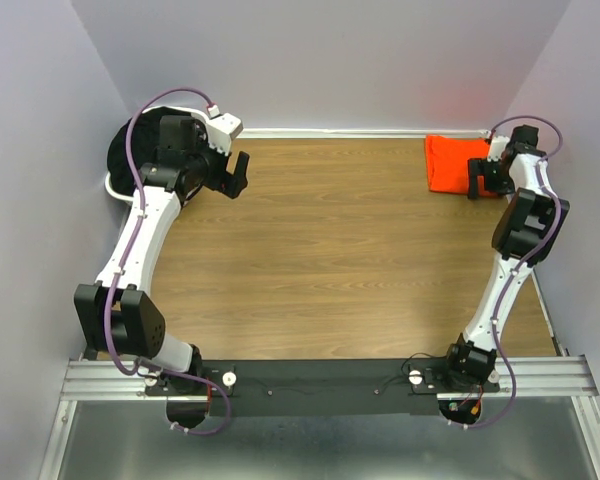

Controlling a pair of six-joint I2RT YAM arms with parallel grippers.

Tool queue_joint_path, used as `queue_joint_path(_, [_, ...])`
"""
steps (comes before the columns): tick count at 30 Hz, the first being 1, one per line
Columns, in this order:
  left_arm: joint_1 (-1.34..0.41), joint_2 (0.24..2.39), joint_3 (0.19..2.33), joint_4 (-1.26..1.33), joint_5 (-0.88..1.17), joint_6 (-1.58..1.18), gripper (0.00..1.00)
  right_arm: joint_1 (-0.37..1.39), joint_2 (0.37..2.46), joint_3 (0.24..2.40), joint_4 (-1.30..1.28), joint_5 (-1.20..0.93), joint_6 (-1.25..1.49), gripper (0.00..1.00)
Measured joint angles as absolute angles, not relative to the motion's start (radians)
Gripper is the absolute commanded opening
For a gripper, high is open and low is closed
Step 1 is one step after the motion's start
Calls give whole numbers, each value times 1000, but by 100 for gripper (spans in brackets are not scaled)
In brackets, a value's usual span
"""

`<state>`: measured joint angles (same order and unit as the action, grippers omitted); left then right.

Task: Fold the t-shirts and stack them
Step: Neatly place the folded tshirt to the corner, then reset both grippers

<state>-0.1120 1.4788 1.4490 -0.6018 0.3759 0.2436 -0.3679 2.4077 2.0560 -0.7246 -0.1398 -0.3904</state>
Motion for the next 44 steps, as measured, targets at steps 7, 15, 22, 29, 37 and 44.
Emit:
queue_joint_path(7, [-110,1505,1449,-602,376,245,98,-368,2429,2094,-722,-140,-427,100])
queue_joint_path(15, [-83,1506,1470,-591,431,229,98,-369,2288,1936,-730,-139,-464,100])
queue_joint_path(22, [-57,1455,1481,-522,515,163,98,-369,1959,1876,-818,-212,-471,100])
queue_joint_path(29, [-54,1396,1398,-491,519,172,98,-343,1677,1753,-887,-372,-400,100])
queue_joint_path(37, [-54,1388,1172,-495,467,222,98,-81,1569,1365,-880,-455,-281,100])
queue_joint_path(44, [-54,1254,1052,-484,437,256,98,5,1523,1150,-855,-469,-230,100])
